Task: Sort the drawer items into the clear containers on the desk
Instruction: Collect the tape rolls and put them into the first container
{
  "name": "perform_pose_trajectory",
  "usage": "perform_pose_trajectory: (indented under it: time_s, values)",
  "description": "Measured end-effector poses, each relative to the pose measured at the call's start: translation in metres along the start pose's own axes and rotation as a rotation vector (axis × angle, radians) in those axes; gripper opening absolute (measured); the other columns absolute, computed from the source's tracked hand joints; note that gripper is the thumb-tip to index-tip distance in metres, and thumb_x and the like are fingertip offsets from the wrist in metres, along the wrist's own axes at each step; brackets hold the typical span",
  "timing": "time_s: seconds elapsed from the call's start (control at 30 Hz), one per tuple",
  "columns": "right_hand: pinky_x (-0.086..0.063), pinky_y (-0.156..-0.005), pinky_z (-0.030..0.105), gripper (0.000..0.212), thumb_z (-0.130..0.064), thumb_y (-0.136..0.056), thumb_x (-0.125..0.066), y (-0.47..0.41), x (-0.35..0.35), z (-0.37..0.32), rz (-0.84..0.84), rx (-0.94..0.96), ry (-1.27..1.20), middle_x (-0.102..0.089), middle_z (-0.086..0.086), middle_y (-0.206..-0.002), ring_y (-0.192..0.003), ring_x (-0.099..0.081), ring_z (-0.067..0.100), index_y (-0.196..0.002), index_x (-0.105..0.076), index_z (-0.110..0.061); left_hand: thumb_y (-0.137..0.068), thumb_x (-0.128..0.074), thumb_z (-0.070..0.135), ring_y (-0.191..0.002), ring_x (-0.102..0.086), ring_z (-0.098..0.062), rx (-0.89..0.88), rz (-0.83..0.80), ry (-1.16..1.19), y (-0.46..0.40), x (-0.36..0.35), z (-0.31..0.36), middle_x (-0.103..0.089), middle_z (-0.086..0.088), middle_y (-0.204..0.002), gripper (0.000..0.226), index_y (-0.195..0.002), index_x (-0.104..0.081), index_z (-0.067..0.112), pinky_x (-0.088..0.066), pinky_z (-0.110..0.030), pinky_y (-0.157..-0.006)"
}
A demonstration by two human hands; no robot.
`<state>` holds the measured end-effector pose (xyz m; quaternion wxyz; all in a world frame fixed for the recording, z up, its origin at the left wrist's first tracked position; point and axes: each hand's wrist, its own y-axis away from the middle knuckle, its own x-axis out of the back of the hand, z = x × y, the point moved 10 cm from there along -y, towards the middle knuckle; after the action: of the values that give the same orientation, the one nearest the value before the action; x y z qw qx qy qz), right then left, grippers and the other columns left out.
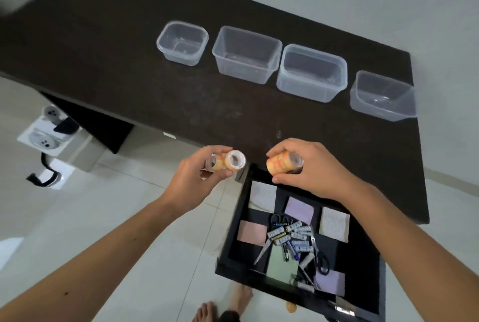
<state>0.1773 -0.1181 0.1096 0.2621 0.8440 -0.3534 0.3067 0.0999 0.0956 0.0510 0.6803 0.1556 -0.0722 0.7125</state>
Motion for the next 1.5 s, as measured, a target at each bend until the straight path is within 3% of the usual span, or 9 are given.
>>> perform_pose_trajectory:
  time_s: [0.23, 0.47, 0.67, 0.93, 1.13, 1.23, 1.33, 1.43, 1.5]
  values:
    - [-0.039, -0.083, 0.007, 0.046, -0.027, -0.078, -0.092, -0.092, 0.033, -0.039, -0.005, 0.086, 0.066, -0.062, -0.017, -0.115, -0.109, -0.056, -0.003, -0.117, -0.071, -0.035, -0.092, -0.081, 0.019, -0.11, -0.07, -0.006, -0.031, 0.138, -0.027, -0.05, 0.048, 0.016, -0.073, 0.019, -0.116, 0.044, -0.13, -0.065, 0.032, -0.06, -0.024, -0.091]
    - [-0.043, -0.086, 0.014, 0.048, -0.029, -0.079, -0.092, -0.164, 0.048, -0.079, -0.01, 0.152, 0.1, -0.065, -0.019, -0.121, -0.107, -0.059, 0.003, -0.121, -0.07, -0.036, -0.091, -0.082, 0.018, -0.109, -0.071, -0.009, -0.069, 0.279, -0.022, -0.096, 0.103, 0.023, -0.074, 0.016, -0.114, 0.043, -0.129, -0.066, 0.031, -0.06, -0.033, -0.096]
    - [-0.046, -0.091, 0.022, 0.05, -0.027, -0.078, -0.093, -0.224, 0.053, -0.102, 0.004, 0.151, 0.117, -0.067, -0.016, -0.122, -0.111, -0.057, 0.003, -0.122, -0.071, -0.033, -0.091, -0.082, 0.026, -0.111, -0.066, -0.008, -0.074, 0.295, -0.144, -0.14, 0.148, 0.015, -0.071, 0.019, -0.115, 0.044, -0.131, -0.066, 0.034, -0.057, -0.036, -0.098]
    - [-0.056, -0.093, 0.03, 0.046, -0.028, -0.078, -0.093, -0.319, 0.075, -0.123, 0.119, 0.091, 0.094, -0.067, -0.009, -0.117, -0.105, -0.065, 0.012, -0.118, -0.069, -0.033, -0.089, -0.082, 0.035, -0.129, -0.054, -0.002, -0.146, 0.391, -0.263, -0.211, 0.22, 0.015, -0.067, 0.014, -0.127, 0.044, -0.13, -0.068, 0.033, -0.047, -0.024, -0.107]
    - [-0.059, -0.093, 0.036, 0.048, -0.025, -0.079, -0.091, -0.379, 0.065, -0.124, 0.11, 0.072, 0.156, -0.065, -0.006, -0.118, -0.104, -0.064, 0.014, -0.121, -0.068, -0.03, -0.089, -0.082, 0.036, -0.143, -0.046, 0.0, -0.147, 0.347, -0.304, -0.263, 0.24, 0.013, -0.062, 0.02, -0.132, 0.043, -0.13, -0.068, 0.036, -0.043, -0.03, -0.111]
    - [-0.057, -0.087, 0.027, 0.051, -0.022, -0.079, -0.091, -0.394, 0.055, -0.122, 0.089, 0.077, 0.169, -0.065, -0.005, -0.118, -0.103, -0.065, 0.013, -0.123, -0.068, -0.029, -0.088, -0.083, 0.036, -0.151, -0.04, -0.003, -0.111, 0.29, -0.292, -0.275, 0.238, 0.005, -0.058, 0.016, -0.144, 0.048, -0.133, -0.066, 0.036, -0.039, -0.036, -0.118]
    - [-0.051, -0.079, 0.015, 0.055, -0.023, -0.078, -0.093, -0.4, 0.048, -0.121, 0.079, 0.093, 0.155, -0.064, -0.006, -0.117, -0.1, -0.065, 0.008, -0.126, -0.067, -0.029, -0.088, -0.084, 0.034, -0.153, -0.039, -0.005, -0.107, 0.226, -0.241, -0.28, 0.232, -0.005, -0.058, 0.023, -0.142, 0.055, -0.137, -0.062, 0.037, -0.039, -0.043, -0.122]
    - [-0.044, -0.077, 0.007, 0.057, -0.025, -0.079, -0.093, -0.401, 0.043, -0.117, 0.076, 0.091, 0.142, -0.063, -0.008, -0.12, -0.105, -0.063, 0.005, -0.129, -0.066, -0.031, -0.086, -0.086, 0.036, -0.144, -0.05, -0.003, -0.088, 0.205, -0.194, -0.279, 0.228, -0.012, -0.062, 0.018, -0.143, 0.064, -0.143, -0.057, 0.035, -0.045, -0.045, -0.118]
    - [-0.048, -0.079, 0.009, 0.058, -0.024, -0.078, -0.093, -0.4, 0.044, -0.116, 0.086, 0.095, 0.138, -0.063, -0.009, -0.121, -0.107, -0.063, 0.004, -0.129, -0.066, -0.032, -0.086, -0.087, 0.035, -0.137, -0.055, 0.0, -0.085, 0.212, -0.185, -0.277, 0.226, -0.011, -0.062, 0.02, -0.142, 0.065, -0.143, -0.056, 0.031, -0.047, -0.041, -0.116]
